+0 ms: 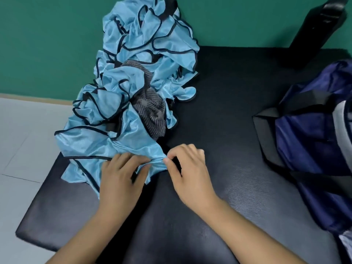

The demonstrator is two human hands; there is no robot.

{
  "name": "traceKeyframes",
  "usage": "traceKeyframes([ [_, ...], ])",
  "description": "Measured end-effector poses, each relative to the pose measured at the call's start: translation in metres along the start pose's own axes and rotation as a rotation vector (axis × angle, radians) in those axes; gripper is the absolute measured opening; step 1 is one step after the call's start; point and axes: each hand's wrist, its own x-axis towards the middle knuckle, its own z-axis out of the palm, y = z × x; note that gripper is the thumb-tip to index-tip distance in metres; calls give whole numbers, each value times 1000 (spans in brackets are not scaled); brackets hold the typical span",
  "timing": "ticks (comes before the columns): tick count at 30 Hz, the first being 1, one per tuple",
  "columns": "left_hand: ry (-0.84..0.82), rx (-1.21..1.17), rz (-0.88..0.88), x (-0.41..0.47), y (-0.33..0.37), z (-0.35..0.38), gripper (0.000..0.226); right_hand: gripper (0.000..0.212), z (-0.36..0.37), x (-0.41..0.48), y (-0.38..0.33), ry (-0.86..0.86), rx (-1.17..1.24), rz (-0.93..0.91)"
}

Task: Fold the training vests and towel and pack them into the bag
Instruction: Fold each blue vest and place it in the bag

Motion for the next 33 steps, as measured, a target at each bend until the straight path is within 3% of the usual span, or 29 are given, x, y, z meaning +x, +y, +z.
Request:
traceKeyframes([
  [8,142,-77,126,-22,39,-23,12,16,-31,-45,-10,86,61,21],
  [14,154,-172,271,-100,76,-58,6,11,-74,-130,-54,166,96,19],
  [17,75,-198,262,-141,87,-70,34,9,-98,-180,-73,132,75,73],
  [20,-71,-61,233,-151,77,-68,72,10,-120,-200,-76,148,1,97],
  [22,-102,-4,181,-150,66,-64,80,12,-130,-200,-75,203,29,152],
  [25,-90,19,155,-141,48,-54,71,16,-131,-190,-65,288,86,213],
  [29,-115,-80,232,-122,27,-35,37,17,-112,-170,-35,287,88,295],
  [32,-126,-178,318,-108,21,-26,30,9,-92,-154,-13,329,160,361],
  [33,-125,-198,346,-102,21,-25,28,15,-86,-148,-8,336,158,375],
])
